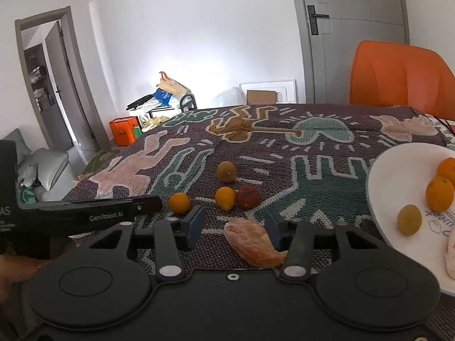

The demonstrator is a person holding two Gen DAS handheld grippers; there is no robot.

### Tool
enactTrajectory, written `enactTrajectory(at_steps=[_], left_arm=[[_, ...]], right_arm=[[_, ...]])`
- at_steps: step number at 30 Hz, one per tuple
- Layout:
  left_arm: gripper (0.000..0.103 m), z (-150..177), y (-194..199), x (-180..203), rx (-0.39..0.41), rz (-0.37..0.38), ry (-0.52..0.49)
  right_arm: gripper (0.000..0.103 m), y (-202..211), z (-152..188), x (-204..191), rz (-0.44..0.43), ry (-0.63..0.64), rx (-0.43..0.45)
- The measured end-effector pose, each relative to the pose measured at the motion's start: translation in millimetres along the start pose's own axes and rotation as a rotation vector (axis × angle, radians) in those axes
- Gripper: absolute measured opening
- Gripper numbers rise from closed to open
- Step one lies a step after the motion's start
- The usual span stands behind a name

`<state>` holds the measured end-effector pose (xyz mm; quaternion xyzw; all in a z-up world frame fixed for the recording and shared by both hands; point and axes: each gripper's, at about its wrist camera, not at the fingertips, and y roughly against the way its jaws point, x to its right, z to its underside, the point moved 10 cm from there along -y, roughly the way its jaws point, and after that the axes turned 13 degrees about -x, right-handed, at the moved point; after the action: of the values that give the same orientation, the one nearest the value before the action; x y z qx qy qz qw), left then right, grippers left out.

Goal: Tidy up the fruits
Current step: 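Move the right gripper to the second pomelo segment while the left gripper reaches a red fruit, then grasp a small orange with the right gripper while the left gripper closes on the red fruit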

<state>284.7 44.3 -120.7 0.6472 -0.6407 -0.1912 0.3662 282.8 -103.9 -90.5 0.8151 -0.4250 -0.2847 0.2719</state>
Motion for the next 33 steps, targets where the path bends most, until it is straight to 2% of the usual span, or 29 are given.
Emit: enactTrajectory(at_steps=[6, 11, 16, 33], left_arm=[[0.021, -1, 14, -4, 0.012, 0.015, 0.003], [0.021, -4, 23, -9, 0.029, 0.018, 0.014], [0.021, -5, 33, -15, 0.050, 0.011, 0.019], [0.021, -3, 44, -33, 0.069, 0.019, 0.053]], right_arm=[[0.044, -9, -4, -8, -0.007, 0.021, -0.011], [0.032, -19, -10, -12, -0.006, 0.032, -0.020], [0.028, -30, -17, -12, 0.009, 0.043, -0.030], [0.024, -59, -32, -15, 0.063, 0.118, -0.064]])
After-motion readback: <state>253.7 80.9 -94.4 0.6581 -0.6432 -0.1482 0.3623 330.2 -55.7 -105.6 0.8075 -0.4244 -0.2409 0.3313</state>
